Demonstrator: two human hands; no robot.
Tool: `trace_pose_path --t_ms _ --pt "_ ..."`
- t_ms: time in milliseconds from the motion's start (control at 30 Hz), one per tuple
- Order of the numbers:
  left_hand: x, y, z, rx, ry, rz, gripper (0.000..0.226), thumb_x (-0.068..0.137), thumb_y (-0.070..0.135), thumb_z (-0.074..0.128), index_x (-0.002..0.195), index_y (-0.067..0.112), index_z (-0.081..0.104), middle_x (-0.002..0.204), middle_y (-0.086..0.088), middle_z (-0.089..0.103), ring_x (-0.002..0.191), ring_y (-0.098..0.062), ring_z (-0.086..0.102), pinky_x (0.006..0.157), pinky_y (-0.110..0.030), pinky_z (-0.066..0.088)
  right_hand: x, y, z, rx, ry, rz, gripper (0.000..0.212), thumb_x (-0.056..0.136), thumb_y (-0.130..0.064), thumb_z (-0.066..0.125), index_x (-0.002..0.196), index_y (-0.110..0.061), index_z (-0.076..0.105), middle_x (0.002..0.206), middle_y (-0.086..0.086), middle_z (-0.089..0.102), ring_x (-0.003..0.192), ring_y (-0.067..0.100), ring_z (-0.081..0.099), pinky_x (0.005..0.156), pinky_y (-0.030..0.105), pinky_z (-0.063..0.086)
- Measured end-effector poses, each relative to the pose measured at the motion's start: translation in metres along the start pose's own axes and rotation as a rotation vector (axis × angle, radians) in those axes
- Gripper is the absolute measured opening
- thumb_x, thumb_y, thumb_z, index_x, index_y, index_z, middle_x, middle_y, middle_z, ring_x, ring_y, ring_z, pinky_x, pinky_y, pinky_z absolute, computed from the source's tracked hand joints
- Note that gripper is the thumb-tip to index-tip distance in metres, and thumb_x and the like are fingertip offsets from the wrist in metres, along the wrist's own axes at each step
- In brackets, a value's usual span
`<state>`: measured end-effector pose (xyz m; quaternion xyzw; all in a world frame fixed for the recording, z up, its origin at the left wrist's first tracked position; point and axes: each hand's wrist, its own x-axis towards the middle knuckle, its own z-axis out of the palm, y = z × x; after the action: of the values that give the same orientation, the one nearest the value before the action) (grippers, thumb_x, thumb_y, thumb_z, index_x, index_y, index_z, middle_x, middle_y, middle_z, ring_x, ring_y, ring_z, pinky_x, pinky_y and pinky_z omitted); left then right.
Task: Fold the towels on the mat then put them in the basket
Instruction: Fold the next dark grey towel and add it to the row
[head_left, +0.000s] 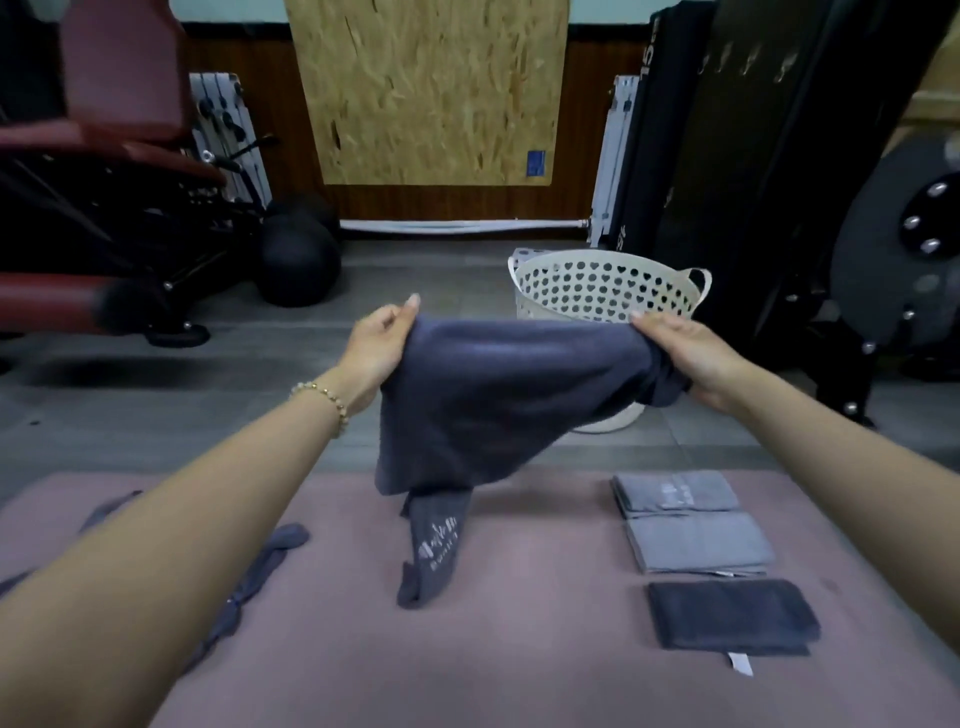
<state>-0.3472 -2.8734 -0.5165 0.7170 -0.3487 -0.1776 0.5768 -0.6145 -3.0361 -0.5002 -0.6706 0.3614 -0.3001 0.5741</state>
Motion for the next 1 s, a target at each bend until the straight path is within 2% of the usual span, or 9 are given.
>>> trace_pose_path --t_ms 100,167,300,433,533,733,833,900,1000 --pt "-0.029 -0.073 0.017 0.095 -0.111 -0.052 0.035 0.095 0.028 0.054 0.064 0.012 0.055 0.063 -0.001 0.052 0.05 0.004 0.044 0.055 -0.009 0.037 -0.011 0.076 0.016 -0.197 -0.084 0.096 0.031 0.085 -0.041 0.063 0.068 -0.015 0.062 0.055 -0.002 0.06 0.054 0.014 0.05 0.044 0.015 0.038" --pt "-0.049 -0.133 0.029 0.156 -0.212 -0.16 0.033 0.093 0.024 0.058 0.065 0.007 0.062 0.062 -0.003 0.054 0.053 -0.001 0.045 0.059 -0.019 0.039 -0.025 0.136 0.029 -0.281 -0.181 0.164 0.03 0.088 -0.034 0.063 0.064 -0.017 0.06 0.049 -0.003 0.053 0.047 0.012 0.044 0.039 0.017 0.031" --pt "-0.094 -0.244 0.055 0.267 -0.349 -0.35 0.042 0.09 0.02 0.063 0.048 0.016 0.058 0.053 0.0 0.047 0.052 -0.007 0.039 0.052 -0.017 0.033 -0.058 0.249 0.049 -0.341 -0.314 0.362 0.027 0.087 -0.022 0.067 0.062 -0.016 0.059 0.039 -0.015 0.049 0.04 -0.002 0.045 0.043 0.007 0.034" --pt "-0.114 -0.31 0.087 0.267 -0.393 -0.512 0.034 0.093 0.022 0.057 0.061 0.011 0.063 0.053 0.007 0.06 0.049 0.003 0.053 0.056 -0.004 0.039 -0.077 0.339 0.053 -0.235 -0.354 0.637 0.02 0.086 -0.019 0.068 0.068 -0.012 0.069 0.059 -0.011 0.065 0.056 -0.001 0.059 0.057 0.006 0.043" --pt "-0.103 -0.337 0.12 0.227 -0.438 -0.559 0.037 0.097 0.024 0.051 0.064 0.011 0.061 0.048 0.009 0.06 0.049 -0.007 0.054 0.049 -0.009 0.042 -0.071 0.385 0.048 -0.142 -0.232 0.707 0.011 0.087 -0.008 0.065 0.088 0.001 0.071 0.073 0.002 0.07 0.061 0.005 0.066 0.061 0.01 0.05" --pt "-0.065 -0.366 0.202 0.329 -0.545 -0.366 0.023 0.095 0.036 0.052 0.094 0.014 0.061 0.094 -0.003 0.062 0.088 -0.018 0.056 0.083 -0.025 0.042 -0.041 0.451 0.041 -0.196 0.219 0.607 0.012 0.085 -0.003 0.067 0.096 0.002 0.065 0.077 0.002 0.06 0.082 0.02 0.054 0.053 0.001 0.042" --pt "-0.049 -0.371 0.251 0.398 -0.586 -0.202 0.039 0.096 0.032 0.049 0.129 0.011 0.05 0.129 -0.006 0.052 0.12 -0.021 0.049 0.096 -0.016 0.028 -0.034 0.481 0.036 -0.224 0.229 0.603 0.02 0.083 -0.011 0.071 0.098 0.001 0.066 0.084 0.007 0.063 0.08 0.021 0.057 0.054 0.006 0.045" --pt "-0.031 -0.375 0.28 0.398 -0.588 -0.137 0.045 0.097 0.026 0.049 0.136 0.006 0.042 0.14 -0.008 0.045 0.13 -0.022 0.041 0.101 -0.013 0.022 -0.032 0.491 0.034 -0.157 0.242 0.612 0.017 0.082 -0.011 0.072 0.095 -0.002 0.067 0.077 0.003 0.062 0.074 0.019 0.058 0.054 0.008 0.046" --pt "-0.005 -0.39 0.32 0.383 -0.651 -0.159 0.055 0.097 0.027 0.049 0.144 0.006 0.031 0.151 -0.009 0.031 0.14 -0.021 0.028 0.115 -0.026 0.018 -0.035 0.494 0.032 -0.05 0.218 0.635 0.015 0.081 -0.007 0.072 0.095 -0.004 0.066 0.073 0.002 0.062 0.059 0.005 0.059 0.053 0.009 0.046"
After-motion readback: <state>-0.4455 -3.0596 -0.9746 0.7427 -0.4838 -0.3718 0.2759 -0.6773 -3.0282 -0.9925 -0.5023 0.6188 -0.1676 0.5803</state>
